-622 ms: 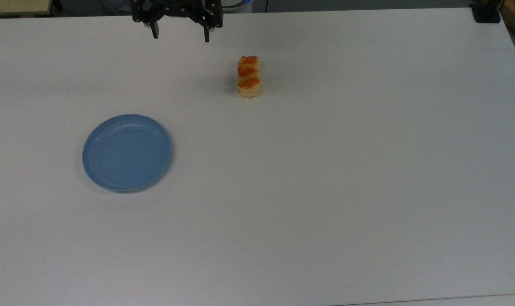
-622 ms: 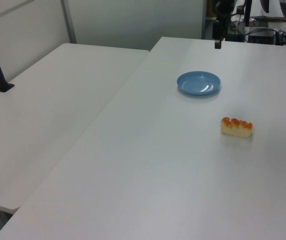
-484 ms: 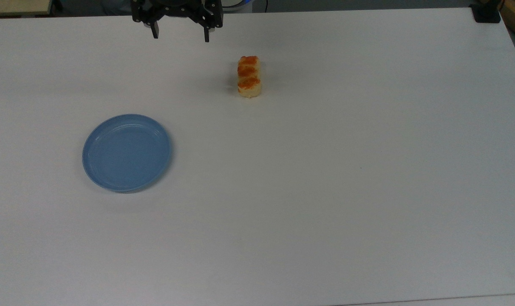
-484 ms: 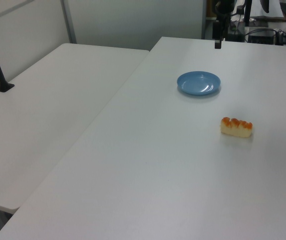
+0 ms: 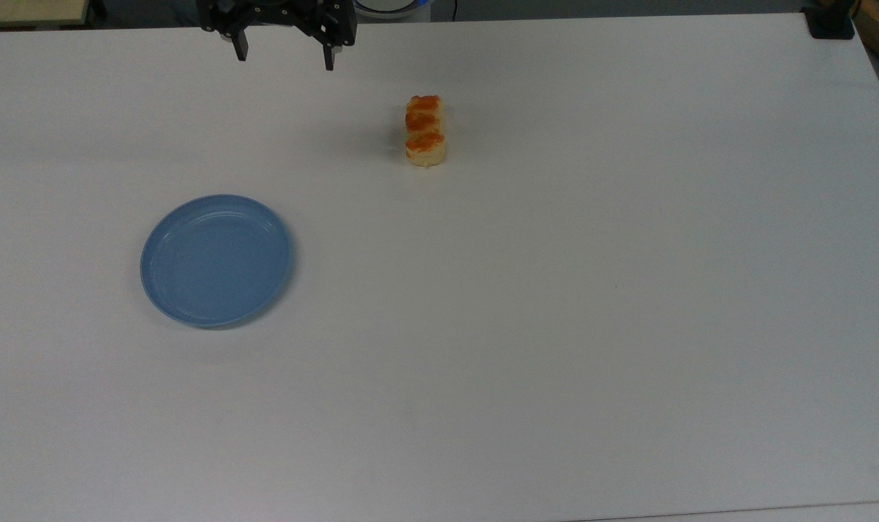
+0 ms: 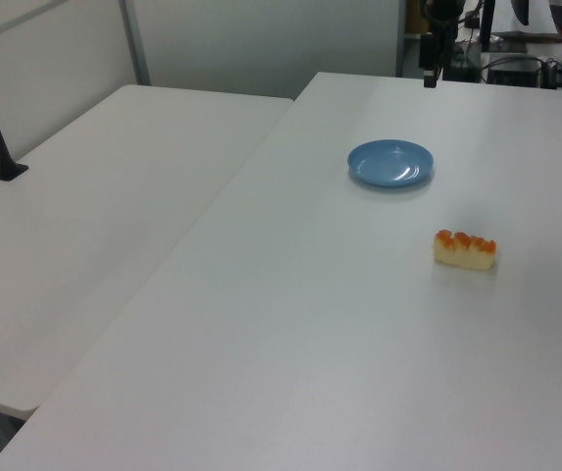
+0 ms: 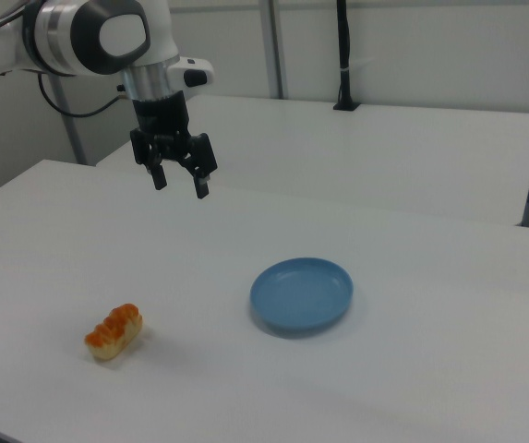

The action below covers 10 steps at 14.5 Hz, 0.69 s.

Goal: Put the bread on a plate

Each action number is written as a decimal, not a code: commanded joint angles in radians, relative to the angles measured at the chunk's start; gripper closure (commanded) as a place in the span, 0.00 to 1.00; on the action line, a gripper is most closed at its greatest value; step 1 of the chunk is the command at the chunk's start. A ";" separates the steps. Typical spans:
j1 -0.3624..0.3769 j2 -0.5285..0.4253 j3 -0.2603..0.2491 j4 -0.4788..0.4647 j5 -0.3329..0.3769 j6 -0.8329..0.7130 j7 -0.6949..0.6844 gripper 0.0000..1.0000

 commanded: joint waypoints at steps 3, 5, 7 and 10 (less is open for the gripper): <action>0.008 -0.001 -0.007 0.006 0.014 0.016 0.006 0.00; 0.005 0.002 -0.007 0.024 0.014 0.016 0.006 0.00; 0.002 0.002 -0.006 0.023 0.016 0.014 0.003 0.00; 0.005 0.004 -0.006 0.018 0.023 0.014 -0.002 0.00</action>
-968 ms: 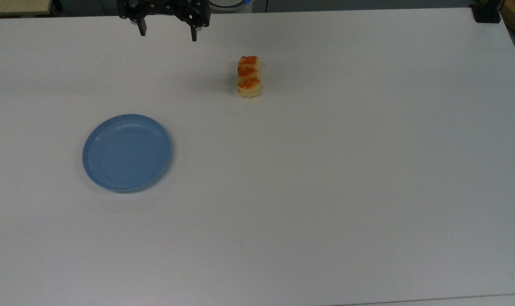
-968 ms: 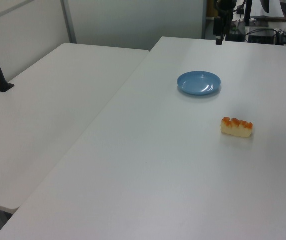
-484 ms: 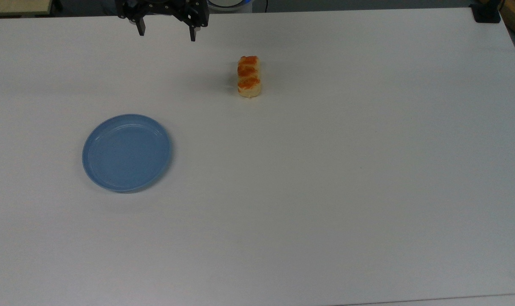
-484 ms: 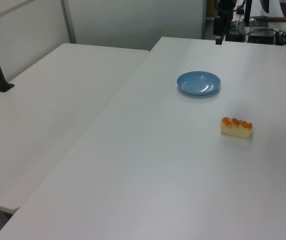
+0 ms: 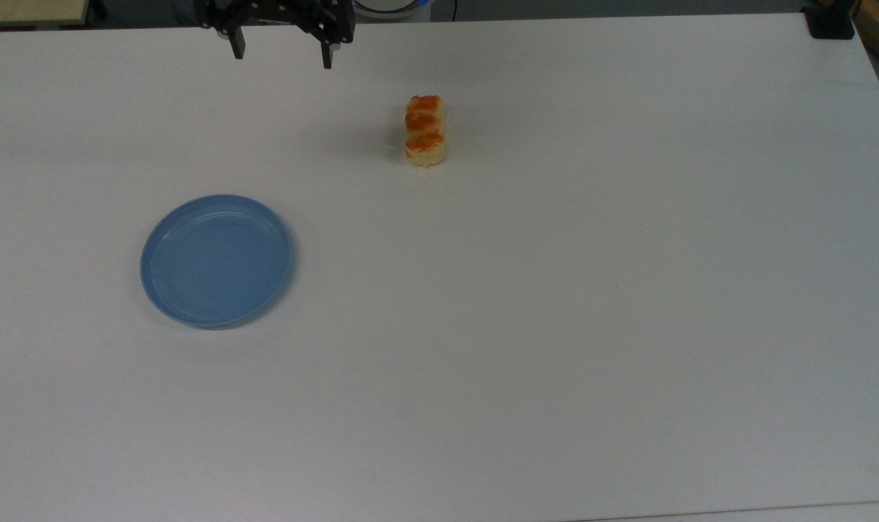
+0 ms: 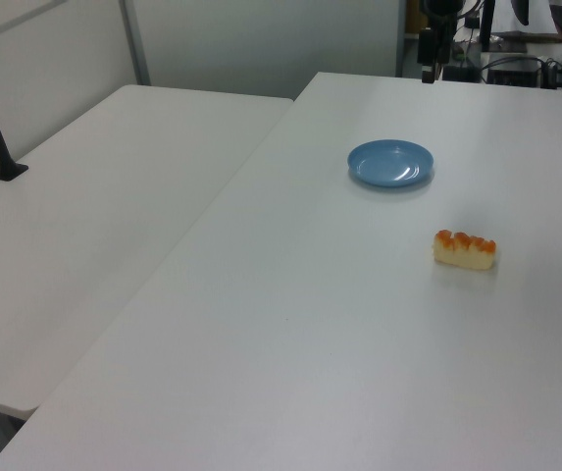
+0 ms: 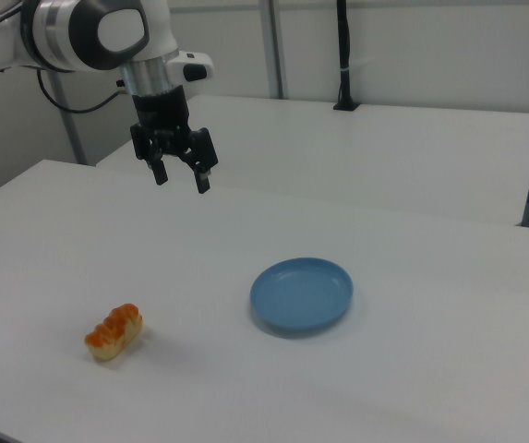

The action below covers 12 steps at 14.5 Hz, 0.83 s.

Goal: Put the bread on a plate

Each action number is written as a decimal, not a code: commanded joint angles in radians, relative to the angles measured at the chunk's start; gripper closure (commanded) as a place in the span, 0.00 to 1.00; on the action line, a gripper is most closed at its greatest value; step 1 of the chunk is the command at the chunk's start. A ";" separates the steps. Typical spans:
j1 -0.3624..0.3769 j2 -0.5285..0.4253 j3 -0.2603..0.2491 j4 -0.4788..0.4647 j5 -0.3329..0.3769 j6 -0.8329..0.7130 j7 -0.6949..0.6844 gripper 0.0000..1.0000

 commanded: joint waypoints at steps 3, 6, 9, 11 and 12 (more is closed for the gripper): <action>0.015 0.002 -0.004 -0.015 0.059 0.011 -0.003 0.00; 0.041 -0.005 -0.004 -0.056 0.059 0.012 -0.005 0.00; 0.075 -0.008 -0.003 -0.104 0.069 0.011 0.006 0.00; 0.099 -0.016 -0.003 -0.136 0.075 0.012 0.009 0.00; 0.113 -0.024 -0.003 -0.159 0.075 0.014 0.021 0.00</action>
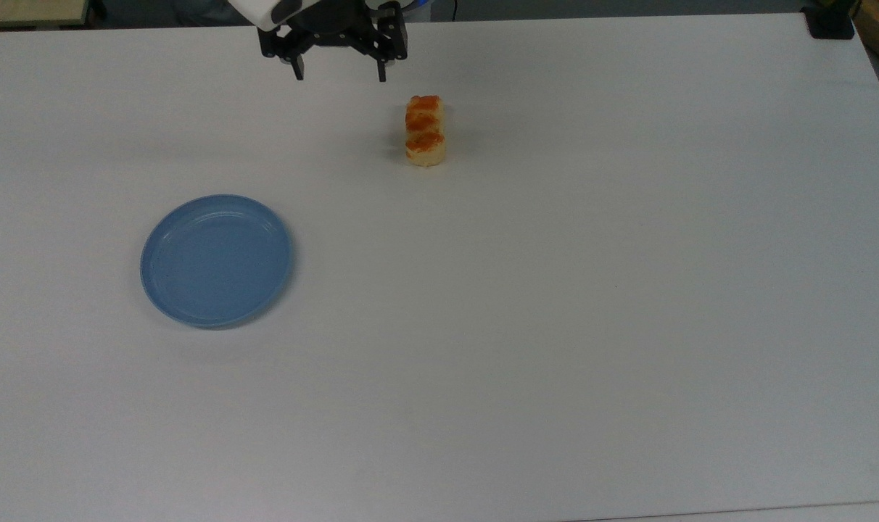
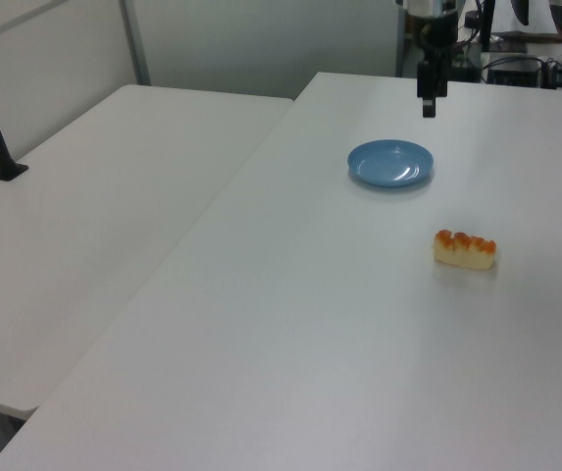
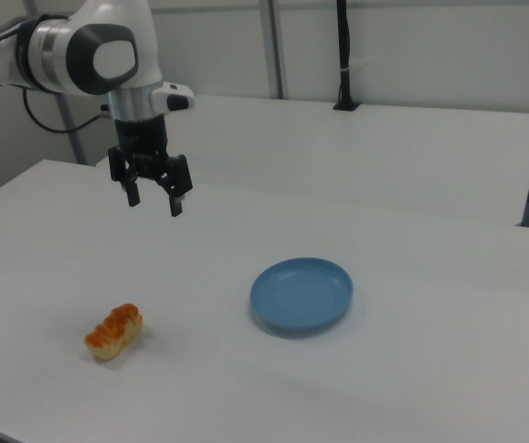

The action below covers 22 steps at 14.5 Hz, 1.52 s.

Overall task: Put the bread on a plate
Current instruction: 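Move the open gripper over the orange-topped bread roll and lower it, then close the gripper on the bread roll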

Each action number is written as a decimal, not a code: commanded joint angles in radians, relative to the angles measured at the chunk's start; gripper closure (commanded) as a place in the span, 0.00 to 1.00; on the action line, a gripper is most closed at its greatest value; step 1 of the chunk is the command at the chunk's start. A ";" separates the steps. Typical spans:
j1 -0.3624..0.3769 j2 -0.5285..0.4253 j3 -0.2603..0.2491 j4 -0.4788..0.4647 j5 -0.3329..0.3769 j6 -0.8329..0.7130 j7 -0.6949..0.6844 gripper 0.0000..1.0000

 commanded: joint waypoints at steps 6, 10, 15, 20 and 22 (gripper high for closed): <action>0.126 -0.073 0.000 -0.285 0.015 0.167 0.092 0.00; 0.155 -0.119 0.003 -0.396 0.009 0.221 0.106 0.00; 0.172 -0.139 0.075 -0.597 -0.046 0.403 0.192 0.00; 0.164 -0.038 0.074 -0.601 -0.069 0.485 0.193 0.00; 0.158 -0.016 0.074 -0.601 -0.083 0.502 0.193 0.03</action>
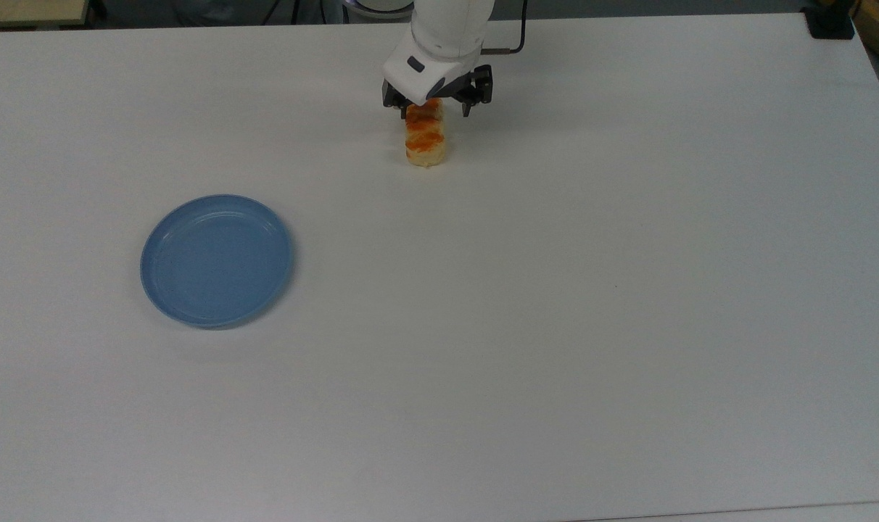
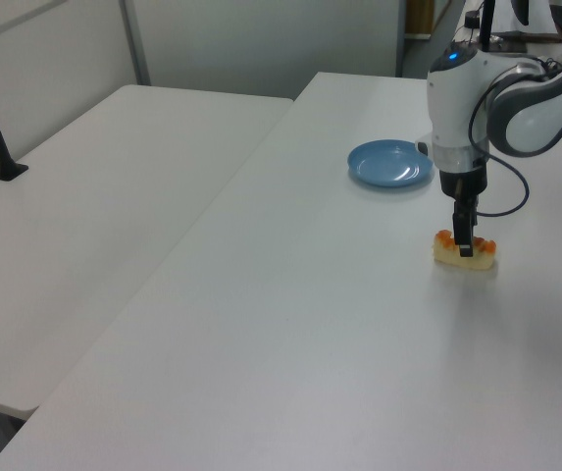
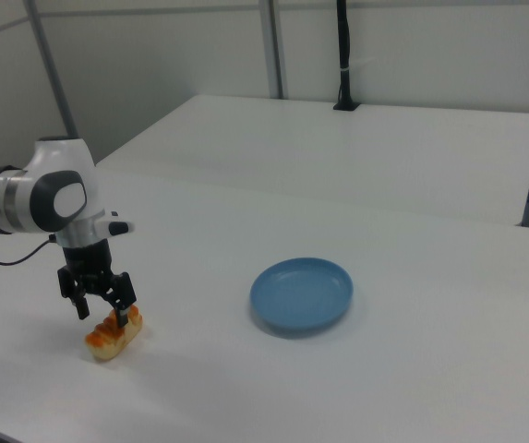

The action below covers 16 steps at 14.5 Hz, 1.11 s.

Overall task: Put the bread on a plate
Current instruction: 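Close the gripper on the bread roll, then lift the bread roll and carry it over the blue plate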

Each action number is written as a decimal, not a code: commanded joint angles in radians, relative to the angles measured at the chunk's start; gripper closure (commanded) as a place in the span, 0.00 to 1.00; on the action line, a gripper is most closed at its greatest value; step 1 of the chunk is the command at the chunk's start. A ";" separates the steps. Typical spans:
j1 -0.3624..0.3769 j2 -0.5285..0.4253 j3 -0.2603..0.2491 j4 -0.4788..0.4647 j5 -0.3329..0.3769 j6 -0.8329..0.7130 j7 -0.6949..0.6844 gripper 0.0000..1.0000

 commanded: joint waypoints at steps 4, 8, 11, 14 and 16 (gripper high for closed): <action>-0.001 0.057 -0.004 -0.006 -0.057 0.050 0.021 0.66; -0.014 0.032 -0.009 0.069 -0.057 -0.051 0.010 0.91; -0.084 -0.005 -0.027 0.262 -0.037 -0.264 -0.095 0.91; -0.148 0.020 -0.062 0.433 -0.014 -0.348 -0.157 0.91; -0.211 0.069 -0.069 0.512 -0.016 -0.349 -0.192 0.90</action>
